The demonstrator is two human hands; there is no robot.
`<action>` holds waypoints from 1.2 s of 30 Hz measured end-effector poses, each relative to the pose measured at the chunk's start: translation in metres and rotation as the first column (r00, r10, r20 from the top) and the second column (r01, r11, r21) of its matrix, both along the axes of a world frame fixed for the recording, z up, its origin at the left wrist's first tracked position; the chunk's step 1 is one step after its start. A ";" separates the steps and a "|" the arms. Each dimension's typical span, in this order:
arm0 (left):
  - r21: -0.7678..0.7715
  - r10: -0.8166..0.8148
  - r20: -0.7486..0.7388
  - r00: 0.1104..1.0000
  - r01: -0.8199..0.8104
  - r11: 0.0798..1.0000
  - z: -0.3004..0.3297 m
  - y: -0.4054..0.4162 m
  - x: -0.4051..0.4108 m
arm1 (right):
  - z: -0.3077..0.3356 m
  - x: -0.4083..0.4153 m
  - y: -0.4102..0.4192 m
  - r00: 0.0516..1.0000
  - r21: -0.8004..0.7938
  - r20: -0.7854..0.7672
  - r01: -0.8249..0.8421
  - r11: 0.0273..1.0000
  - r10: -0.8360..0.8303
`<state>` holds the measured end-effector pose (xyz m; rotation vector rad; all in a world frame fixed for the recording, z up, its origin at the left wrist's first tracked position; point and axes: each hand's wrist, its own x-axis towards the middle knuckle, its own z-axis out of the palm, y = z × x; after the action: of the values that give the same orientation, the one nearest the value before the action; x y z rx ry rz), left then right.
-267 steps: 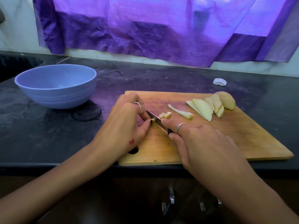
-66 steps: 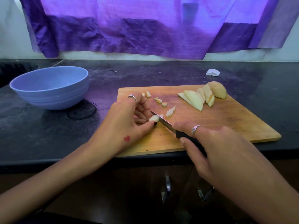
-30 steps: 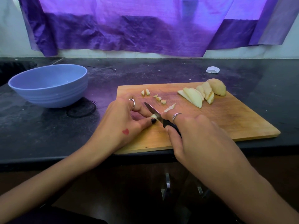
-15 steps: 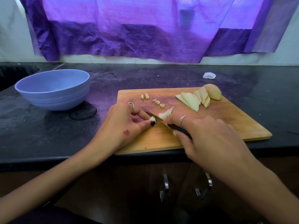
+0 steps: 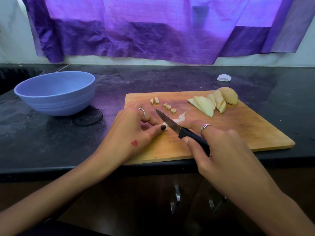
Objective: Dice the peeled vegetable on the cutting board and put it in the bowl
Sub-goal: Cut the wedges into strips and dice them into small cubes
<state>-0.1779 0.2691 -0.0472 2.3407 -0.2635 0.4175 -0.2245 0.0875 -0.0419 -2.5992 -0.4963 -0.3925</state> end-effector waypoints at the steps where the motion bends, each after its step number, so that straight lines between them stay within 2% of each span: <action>1: 0.008 -0.010 0.005 1.000 0.010 1.000 0.000 0.000 0.000 | 0.000 0.000 0.001 1.000 0.008 -0.012 0.000 1.000 0.000; 8: 0.011 0.007 0.044 0.999 -0.008 1.000 -0.003 0.004 0.000 | 0.003 0.003 0.011 1.000 0.002 -0.012 0.002 1.000 -0.002; 21: 0.039 0.043 0.037 0.998 -0.044 0.998 -0.002 0.002 0.003 | 0.003 0.002 0.005 0.999 0.088 -0.048 0.011 0.996 -0.007; 31: 0.021 0.009 0.048 0.999 -0.010 1.000 -0.003 0.003 0.007 | 0.004 0.001 0.009 0.997 0.108 -0.073 0.039 0.993 -0.031; 36: 0.061 -0.017 0.082 0.996 0.012 0.998 -0.001 0.005 0.010 | 0.009 -0.001 0.012 0.991 0.115 -0.132 0.042 0.992 -0.027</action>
<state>-0.1680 0.2737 -0.0486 2.3824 -0.3369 0.5061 -0.2251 0.0997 -0.0326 -2.5021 -0.3719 -0.2529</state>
